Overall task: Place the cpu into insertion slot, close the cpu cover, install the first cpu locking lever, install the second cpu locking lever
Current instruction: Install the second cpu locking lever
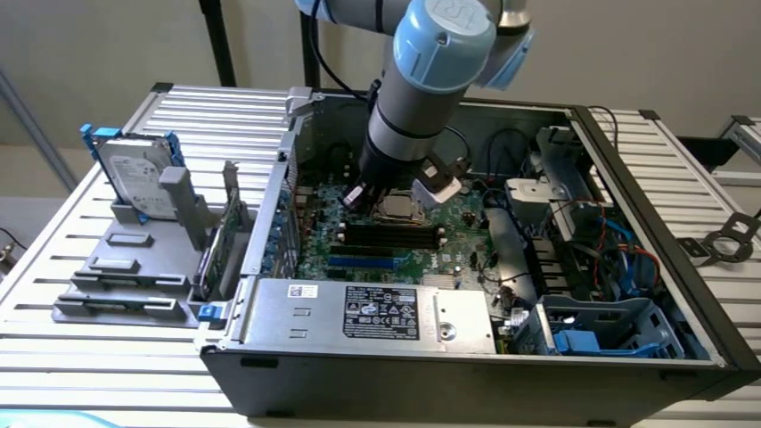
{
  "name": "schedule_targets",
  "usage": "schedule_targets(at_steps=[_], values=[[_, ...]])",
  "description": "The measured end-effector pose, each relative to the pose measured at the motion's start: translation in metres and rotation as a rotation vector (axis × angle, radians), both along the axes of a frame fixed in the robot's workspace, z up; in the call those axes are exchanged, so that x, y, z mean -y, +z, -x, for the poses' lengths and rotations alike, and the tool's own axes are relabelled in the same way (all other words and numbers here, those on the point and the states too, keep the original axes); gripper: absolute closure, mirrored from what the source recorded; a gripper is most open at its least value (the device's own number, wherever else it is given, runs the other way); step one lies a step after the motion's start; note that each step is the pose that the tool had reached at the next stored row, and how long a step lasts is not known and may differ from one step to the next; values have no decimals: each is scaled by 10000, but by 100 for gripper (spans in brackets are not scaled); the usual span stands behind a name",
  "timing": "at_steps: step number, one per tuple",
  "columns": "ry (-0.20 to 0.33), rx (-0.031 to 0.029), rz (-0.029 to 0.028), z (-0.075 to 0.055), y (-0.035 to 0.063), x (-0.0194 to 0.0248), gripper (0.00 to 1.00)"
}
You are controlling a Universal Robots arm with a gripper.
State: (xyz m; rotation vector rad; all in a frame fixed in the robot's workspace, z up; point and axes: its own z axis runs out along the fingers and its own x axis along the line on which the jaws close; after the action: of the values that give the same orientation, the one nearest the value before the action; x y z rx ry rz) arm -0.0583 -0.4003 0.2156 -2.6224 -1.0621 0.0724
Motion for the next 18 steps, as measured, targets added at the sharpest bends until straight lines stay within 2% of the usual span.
schedule_targets(at_steps=[5, 10, 13, 18], values=[[-2, -60, -5, -31, 178, 0, 89], [-2, -179, -7, -106, 323, 8, 89], [-1, -262, -10, -157, 353, 29, 89], [-1, -320, -8, -205, 354, 80, 89]])
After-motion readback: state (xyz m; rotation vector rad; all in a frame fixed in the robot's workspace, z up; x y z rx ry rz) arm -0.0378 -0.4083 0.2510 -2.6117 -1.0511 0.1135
